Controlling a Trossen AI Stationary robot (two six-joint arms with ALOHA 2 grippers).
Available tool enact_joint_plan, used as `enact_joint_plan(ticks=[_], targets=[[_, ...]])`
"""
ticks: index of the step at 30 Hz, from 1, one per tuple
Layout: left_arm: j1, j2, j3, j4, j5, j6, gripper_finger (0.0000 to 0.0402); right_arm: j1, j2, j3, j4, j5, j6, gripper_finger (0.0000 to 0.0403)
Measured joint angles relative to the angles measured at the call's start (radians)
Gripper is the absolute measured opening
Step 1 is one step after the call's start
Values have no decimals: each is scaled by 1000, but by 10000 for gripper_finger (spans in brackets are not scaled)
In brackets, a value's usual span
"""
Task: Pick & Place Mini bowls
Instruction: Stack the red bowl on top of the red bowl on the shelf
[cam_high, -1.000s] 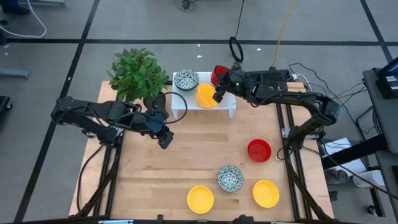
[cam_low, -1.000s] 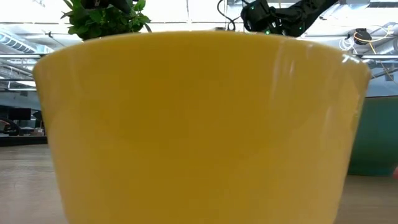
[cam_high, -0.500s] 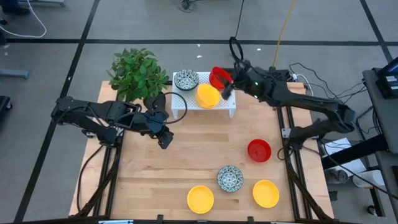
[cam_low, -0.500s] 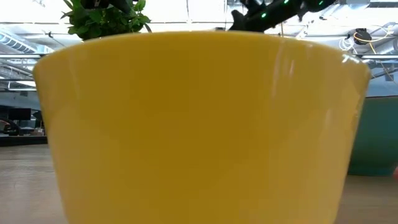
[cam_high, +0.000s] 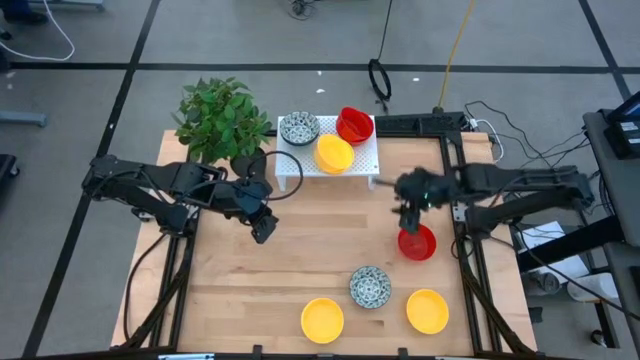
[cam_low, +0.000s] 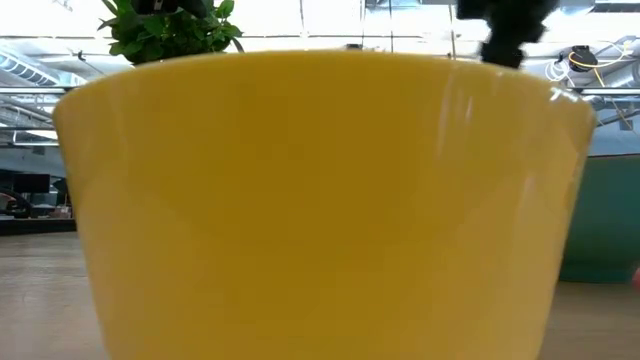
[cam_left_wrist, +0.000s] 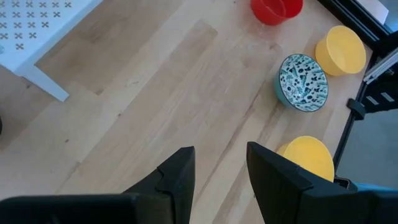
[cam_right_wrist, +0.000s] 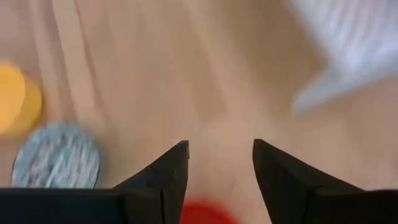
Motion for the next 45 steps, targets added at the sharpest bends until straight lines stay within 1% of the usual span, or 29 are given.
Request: enact_joint_plan(ticks=[4, 8, 11, 13, 18, 25, 29, 35, 39, 42, 45], targets=[[0, 0, 0, -2, 0, 0, 147, 116, 56, 0, -159, 0, 211, 169], [0, 0, 0, -7, 0, 0, 147, 185, 139, 0, -224, -12, 418, 169], [0, 0, 0, -7, 1, 4, 147, 209, 206, 0, -223, -63, 476, 169], [0, 0, 0, -7, 22, 22, 147, 219, 255, 0, -221, -80, 505, 169], [0, 0, 0, -7, 70, 38, 147, 225, 359, 0, -225, -76, 539, 169], [-14, 0, 0, -7, 71, 54, 147, 209, 483, 0, -200, -77, 565, 169], [-31, 0, 0, -7, 71, 71, 147, 209, 530, 0, -164, -80, 575, 169], [-53, 0, 0, -9, 71, 75, 147, 209, 600, 0, -160, -77, 600, 169], [-67, 0, 0, -9, 72, 89, 147, 209, 643, 0, -158, -47, 573, 168], [-78, 0, 0, -9, 71, 90, 147, 209, 664, 0, -151, -45, 531, 147], [-86, 0, 0, -10, 71, 95, 147, 209, 675, 0, -150, -46, 512, 102]])
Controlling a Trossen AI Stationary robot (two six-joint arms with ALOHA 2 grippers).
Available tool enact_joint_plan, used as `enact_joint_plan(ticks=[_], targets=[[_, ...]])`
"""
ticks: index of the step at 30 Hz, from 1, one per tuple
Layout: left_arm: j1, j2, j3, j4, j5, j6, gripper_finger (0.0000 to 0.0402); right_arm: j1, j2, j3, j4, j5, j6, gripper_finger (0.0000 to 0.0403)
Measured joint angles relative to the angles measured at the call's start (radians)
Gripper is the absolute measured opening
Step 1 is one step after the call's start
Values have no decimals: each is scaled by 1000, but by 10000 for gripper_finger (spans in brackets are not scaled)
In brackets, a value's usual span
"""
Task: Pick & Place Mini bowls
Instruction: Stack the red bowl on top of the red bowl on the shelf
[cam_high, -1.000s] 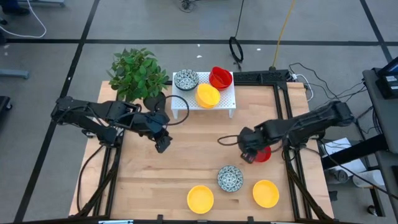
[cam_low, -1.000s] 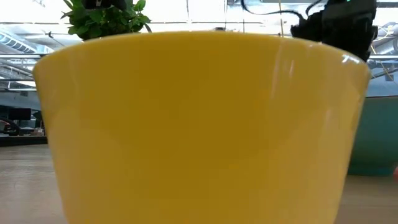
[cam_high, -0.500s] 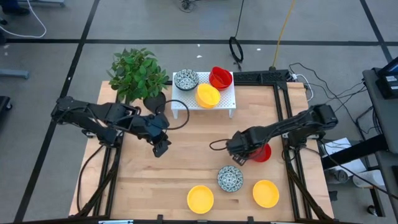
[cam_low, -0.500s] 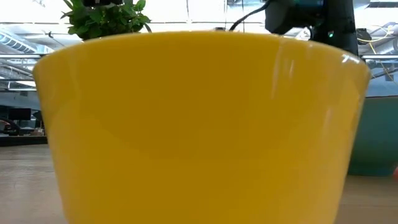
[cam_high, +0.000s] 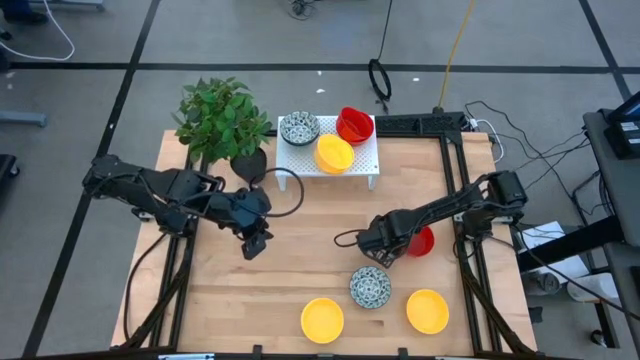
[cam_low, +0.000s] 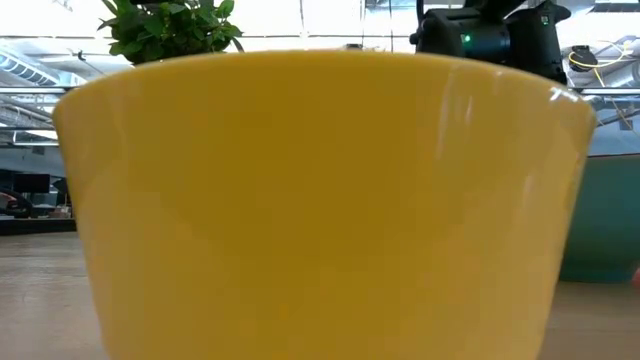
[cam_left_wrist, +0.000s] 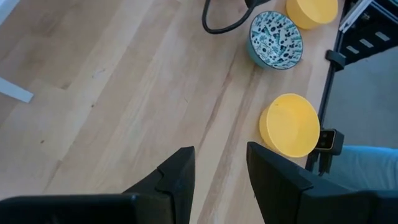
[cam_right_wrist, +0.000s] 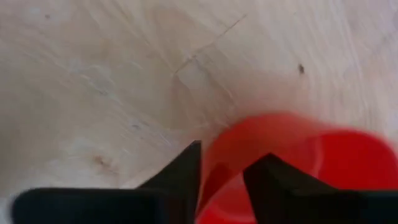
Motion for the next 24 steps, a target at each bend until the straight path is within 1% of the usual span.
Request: enact_joint_plan(ticks=[3, 4, 5, 8, 12, 14, 17, 19, 21, 24], targets=[[-7, 0, 0, -1, 0, 1, 147, 0, 0, 0, -4, -5, -3, 36], [-10, 0, 0, -2, 0, 1, 147, 0, -6, 0, -3, -5, -3, 19], [-13, 0, 0, -2, 0, 2, 147, 0, -15, 0, -4, -6, -4, 10], [-18, 0, 0, -3, 0, 2, 147, 1, -63, 0, -8, -12, 1, 6], [-19, 0, 0, -5, 0, 12, 147, 1, -192, 0, -8, -7, 43, 2], [-19, 0, 0, -5, -1, 26, 147, 0, -272, 0, -7, 25, 69, 1], [-17, 0, 0, -5, -3, 49, 147, -9, -388, 13, 7, 123, 78, 1], [-12, 0, 0, -4, -3, 63, 147, -28, -459, 29, 44, 213, 35, 1], [-1, 0, 0, -4, -4, 63, 147, -60, -516, 50, 119, 276, -34, 1], [22, 0, 0, 1, -4, 62, 147, -138, -569, 85, 255, 321, -191, 1]])
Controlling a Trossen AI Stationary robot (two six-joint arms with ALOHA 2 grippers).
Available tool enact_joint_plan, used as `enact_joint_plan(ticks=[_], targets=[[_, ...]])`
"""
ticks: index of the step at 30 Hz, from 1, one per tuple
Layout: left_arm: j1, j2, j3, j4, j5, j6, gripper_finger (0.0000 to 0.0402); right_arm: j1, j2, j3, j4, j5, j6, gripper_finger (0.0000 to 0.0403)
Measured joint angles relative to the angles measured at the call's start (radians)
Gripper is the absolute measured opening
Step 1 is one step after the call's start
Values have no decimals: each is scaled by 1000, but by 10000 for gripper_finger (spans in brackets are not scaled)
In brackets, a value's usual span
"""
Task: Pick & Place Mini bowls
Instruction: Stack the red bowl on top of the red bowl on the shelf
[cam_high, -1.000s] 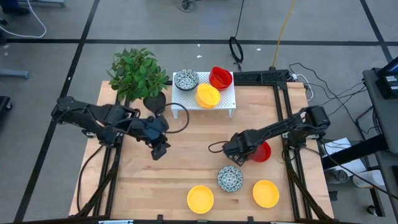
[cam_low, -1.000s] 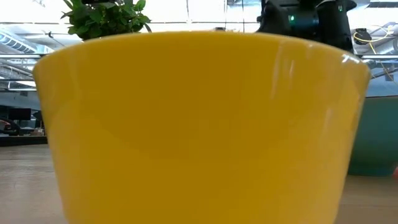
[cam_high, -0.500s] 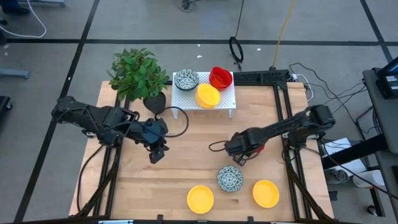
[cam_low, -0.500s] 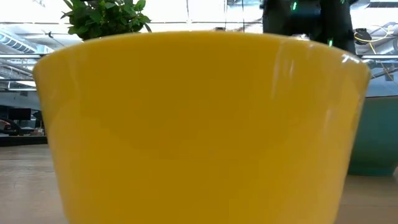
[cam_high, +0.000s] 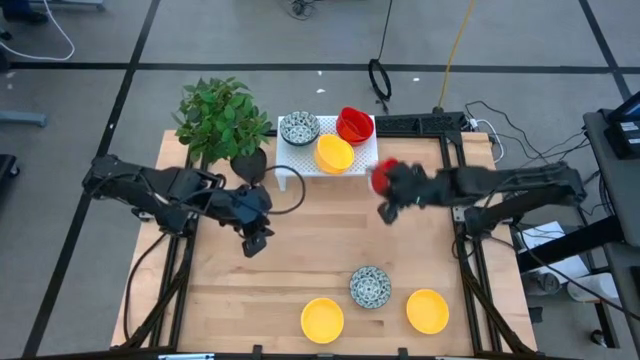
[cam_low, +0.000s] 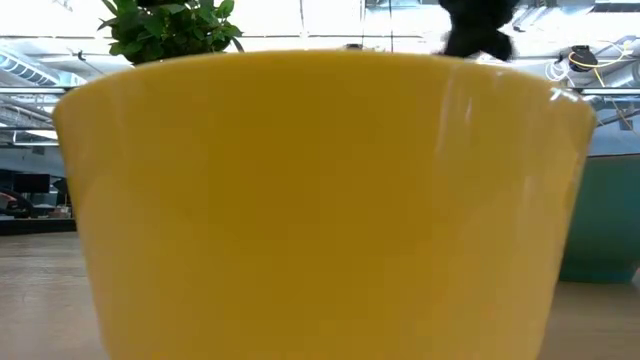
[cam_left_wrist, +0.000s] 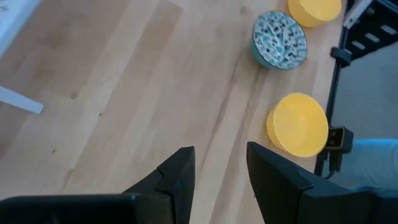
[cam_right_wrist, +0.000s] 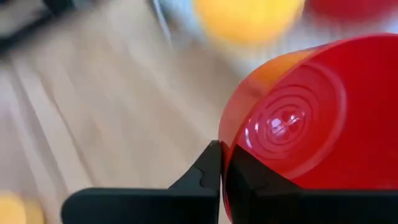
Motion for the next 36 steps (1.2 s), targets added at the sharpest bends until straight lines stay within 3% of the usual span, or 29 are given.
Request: enact_joint_plan(ticks=[8, 15, 24, 36], targets=[[88, 0, 0, 4, -1, -11, 147, -298, 32, 120, 363, -31, -405, 0], [157, 0, 0, 4, -2, -21, 147, -498, 186, 163, 541, -230, -434, 0], [198, 0, 0, 4, 0, -22, 147, -562, 347, 163, 655, -328, -434, 0], [199, 0, 0, 3, 0, -13, 147, -604, 336, 163, 567, -326, -460, 0]])
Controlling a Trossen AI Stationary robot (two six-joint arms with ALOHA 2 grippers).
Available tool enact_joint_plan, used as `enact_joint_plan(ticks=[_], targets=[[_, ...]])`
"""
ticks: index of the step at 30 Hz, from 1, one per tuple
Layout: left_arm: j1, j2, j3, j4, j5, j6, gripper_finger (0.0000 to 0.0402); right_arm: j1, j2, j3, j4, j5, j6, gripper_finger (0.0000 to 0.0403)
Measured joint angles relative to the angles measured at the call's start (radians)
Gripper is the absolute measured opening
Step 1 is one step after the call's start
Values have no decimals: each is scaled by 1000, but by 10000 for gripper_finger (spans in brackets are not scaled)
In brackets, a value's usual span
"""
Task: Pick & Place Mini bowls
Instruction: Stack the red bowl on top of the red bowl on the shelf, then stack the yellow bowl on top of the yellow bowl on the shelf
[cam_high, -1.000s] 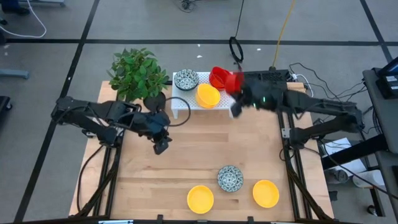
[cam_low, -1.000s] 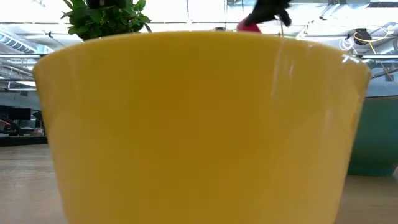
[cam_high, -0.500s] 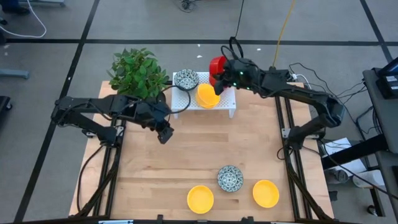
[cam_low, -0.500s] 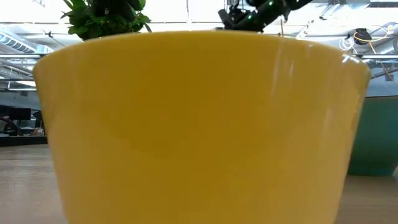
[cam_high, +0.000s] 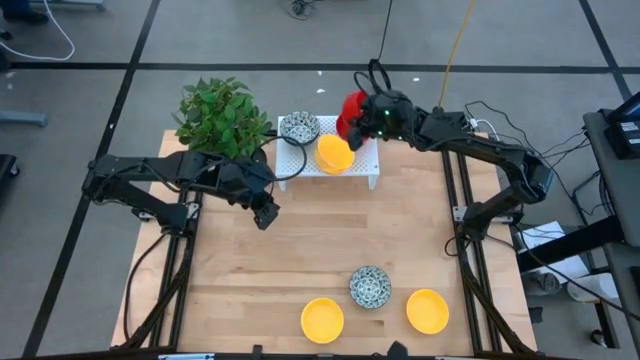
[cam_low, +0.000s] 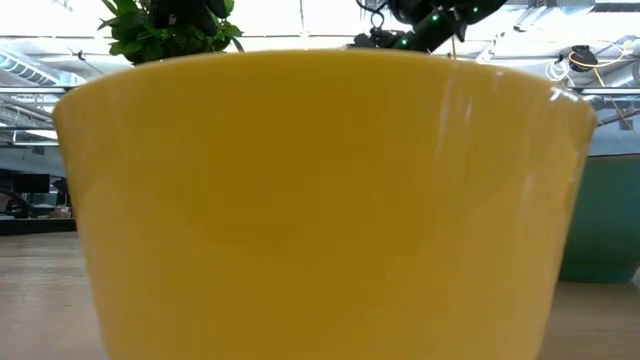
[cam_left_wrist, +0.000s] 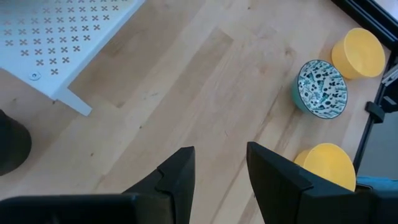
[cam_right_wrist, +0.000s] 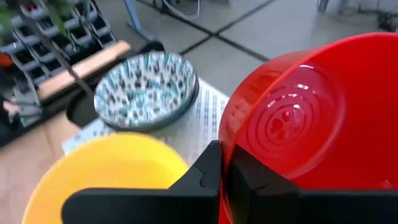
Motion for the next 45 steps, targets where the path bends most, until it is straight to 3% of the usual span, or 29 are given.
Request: enact_joint_plan(ticks=[20, 27, 32, 45], targets=[[0, 0, 0, 0, 0, -54, 147, 7, 11, 0, -92, -1, -8, 0], [0, 0, 0, 0, 0, -53, 147, 7, 11, 0, -85, 0, -28, 18], [0, 0, 0, 0, 0, -53, 147, 7, 11, 0, -78, 0, -36, 40], [0, 0, 0, 0, 0, -53, 147, 40, 11, 0, 66, 0, -177, 145]])
